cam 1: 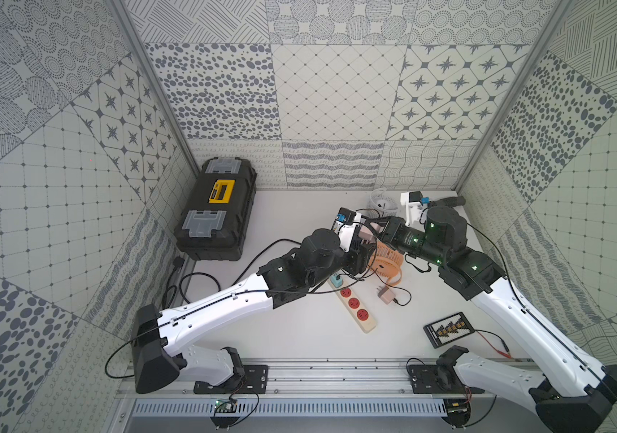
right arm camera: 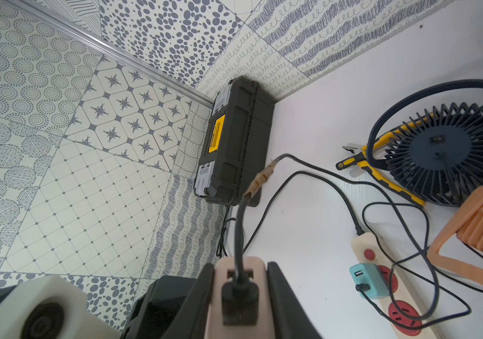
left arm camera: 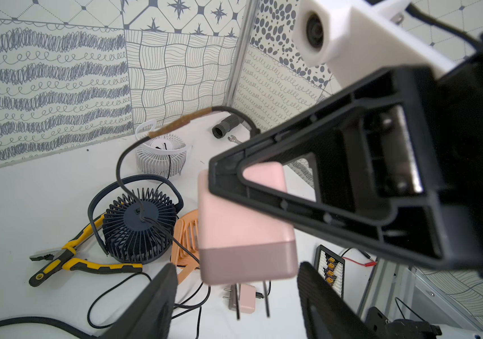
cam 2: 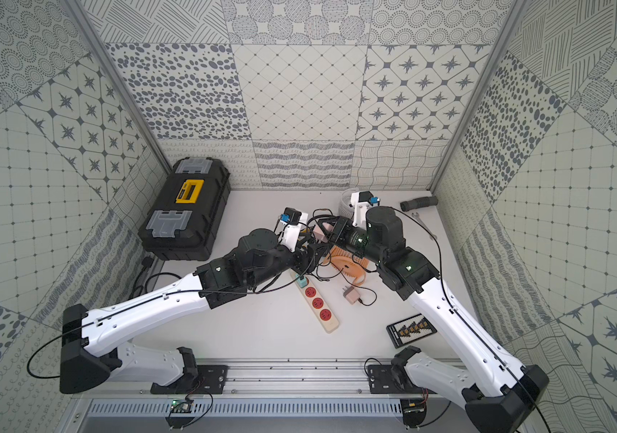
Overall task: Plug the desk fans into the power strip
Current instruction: Pick up the plug from the center of the board.
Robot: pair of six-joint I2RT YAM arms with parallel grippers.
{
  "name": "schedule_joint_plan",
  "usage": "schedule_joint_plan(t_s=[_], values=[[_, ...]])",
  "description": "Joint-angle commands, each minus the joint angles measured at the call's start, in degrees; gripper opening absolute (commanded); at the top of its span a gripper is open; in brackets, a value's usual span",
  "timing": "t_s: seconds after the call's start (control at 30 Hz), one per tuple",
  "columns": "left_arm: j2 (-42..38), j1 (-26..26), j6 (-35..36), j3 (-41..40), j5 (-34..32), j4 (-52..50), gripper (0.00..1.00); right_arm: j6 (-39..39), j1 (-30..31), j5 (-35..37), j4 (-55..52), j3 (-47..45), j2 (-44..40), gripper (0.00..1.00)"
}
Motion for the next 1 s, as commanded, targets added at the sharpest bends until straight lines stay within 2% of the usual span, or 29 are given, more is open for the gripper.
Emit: schedule_joint_plan(t_s=[0.0,0.2,0.33,0.43,0.5,0.57,0.63,0.7,0.8,0.97], values=[[0.8,-0.1,0.2,0.9,-1.5,3.4,0.68,1.0,0.2,-1.7,4.0,-0.9,-1.0,0.17],[2.0,-0.1,1.1,1.6,-3.5,6.1,0.67,2.4,0.2,-3.6,4.3,-1.9,-1.0,0.18],[2.6,-0.1,1.5,1.8,-3.7,7.2,0.53,3.3,0.3,-4.1,5.1,-2.8,-1.4,0.18],[2.5,-0.1,1.7,1.0,-4.3,7.5,0.35,3.6,0.3,-4.4,5.5,-3.4,-1.6,0.21],[2.2,-0.1,2.1,0.3,-4.3,7.8,0.24,3.5,0.2,-4.2,5.4,-4.2,-1.9,0.28],[1.6,-0.1,3.4,-0.5,-3.6,7.7,0.12,2.7,0.0,-4.2,5.4,-5.4,-2.4,0.44],[0.4,-0.1,5.6,-2.0,-2.3,7.5,0.05,1.6,-0.9,-5.7,4.9,-6.5,-3.1,0.63],[-1.3,-0.1,8.1,-4.2,-1.0,7.2,0.0,0.8,-2.8,-8.1,3.4,-7.4,-3.8,0.74],[-3.7,0.5,11.6,-6.9,2.0,4.7,0.0,-1.0,-5.5,-12.5,0.2,-8.3,-4.9,0.82],[-7.3,2.5,18.7,-9.8,12.7,0.8,0.0,-6.6,-7.4,-21.3,-8.0,-6.7,-4.4,0.84]])
